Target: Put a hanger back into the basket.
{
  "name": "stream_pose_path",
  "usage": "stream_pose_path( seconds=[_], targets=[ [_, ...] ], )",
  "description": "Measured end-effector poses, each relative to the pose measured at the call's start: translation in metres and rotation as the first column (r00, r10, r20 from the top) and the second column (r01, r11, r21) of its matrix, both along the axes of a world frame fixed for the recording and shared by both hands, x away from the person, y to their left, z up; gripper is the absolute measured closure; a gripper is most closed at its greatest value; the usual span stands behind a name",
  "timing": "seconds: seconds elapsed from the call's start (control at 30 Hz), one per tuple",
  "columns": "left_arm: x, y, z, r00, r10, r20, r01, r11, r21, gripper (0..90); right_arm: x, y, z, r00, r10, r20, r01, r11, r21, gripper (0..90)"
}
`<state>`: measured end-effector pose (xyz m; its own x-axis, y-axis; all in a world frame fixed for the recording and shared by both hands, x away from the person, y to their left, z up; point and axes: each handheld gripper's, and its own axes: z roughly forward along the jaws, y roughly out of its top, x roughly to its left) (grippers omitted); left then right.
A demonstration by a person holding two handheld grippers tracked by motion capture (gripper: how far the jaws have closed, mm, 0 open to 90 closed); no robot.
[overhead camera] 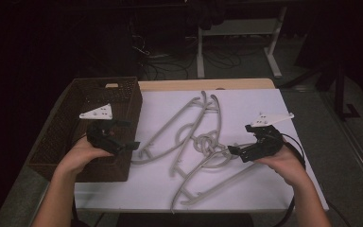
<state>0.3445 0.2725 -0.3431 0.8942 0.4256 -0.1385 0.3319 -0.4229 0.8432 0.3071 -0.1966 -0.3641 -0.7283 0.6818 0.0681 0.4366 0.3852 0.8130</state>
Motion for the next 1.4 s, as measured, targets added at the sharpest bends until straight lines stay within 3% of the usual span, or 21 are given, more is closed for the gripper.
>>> stream_pose_path(
  seconds=[0.33,0.4,0.53,0.6,0.87,0.9,1.03,1.13,1.27,1.3,1.4],
  targets=[
    [-0.002,-0.011,0.007,0.9999,0.014,-0.002,-0.014,0.9999,0.005,0.0,0.002,-0.002,-0.001,0.9999,-0.015,-0.001,0.015,1.0,0.005,0.0],
    [-0.005,-0.017,0.009,0.9999,0.015,-0.001,-0.015,0.9998,-0.013,0.0,0.002,-0.002,-0.002,0.9999,-0.013,-0.007,0.013,1.0,-0.004,0.0],
    [-0.01,-0.03,0.011,1.0,0.005,0.0,-0.005,0.9999,-0.009,0.6,0.005,-0.002,-0.006,0.9995,-0.028,-0.013,0.028,1.0,-0.006,0.0],
    [-0.013,-0.036,0.011,1.0,-0.005,-0.001,0.005,0.9999,-0.016,4.4,0.007,-0.001,-0.01,0.9991,-0.035,-0.023,0.034,0.999,-0.027,0.0],
    [-0.018,-0.063,0.008,0.9996,-0.027,0.002,0.027,0.9996,0.0,15.3,0.011,-0.007,-0.021,0.9963,-0.062,-0.059,0.061,0.998,-0.03,0.0],
    [-0.019,-0.069,0.004,0.9996,-0.03,0.0,0.03,0.9994,0.015,21.6,0.012,-0.009,-0.023,0.9953,-0.071,-0.066,0.069,0.997,-0.032,0.0],
    [-0.019,-0.079,-0.003,0.9987,-0.045,-0.023,0.045,0.9988,0.02,29.5,0.013,-0.012,-0.026,0.9939,-0.081,-0.074,0.079,0.996,-0.033,0.0],
    [-0.021,-0.091,-0.012,0.9968,-0.069,-0.039,0.07,0.9969,0.035,42.5,0.013,-0.014,-0.028,0.9926,-0.091,-0.08,0.088,0.995,-0.036,0.0],
    [-0.021,-0.096,-0.018,0.9956,-0.08,-0.049,0.082,0.9954,0.049,50.6,0.013,-0.017,-0.031,0.9922,-0.096,-0.08,0.093,0.995,-0.04,6.0],
    [-0.021,-0.097,-0.021,0.9956,-0.078,-0.052,0.081,0.9953,0.053,52.5,0.014,-0.02,-0.035,0.9897,-0.099,-0.104,0.095,0.995,-0.042,14.7],
    [-0.02,-0.099,-0.026,0.9949,-0.081,-0.06,0.084,0.9951,0.052,49.5,0.015,-0.023,-0.039,0.9862,-0.117,-0.117,0.111,0.992,-0.056,20.6]
  ],
)
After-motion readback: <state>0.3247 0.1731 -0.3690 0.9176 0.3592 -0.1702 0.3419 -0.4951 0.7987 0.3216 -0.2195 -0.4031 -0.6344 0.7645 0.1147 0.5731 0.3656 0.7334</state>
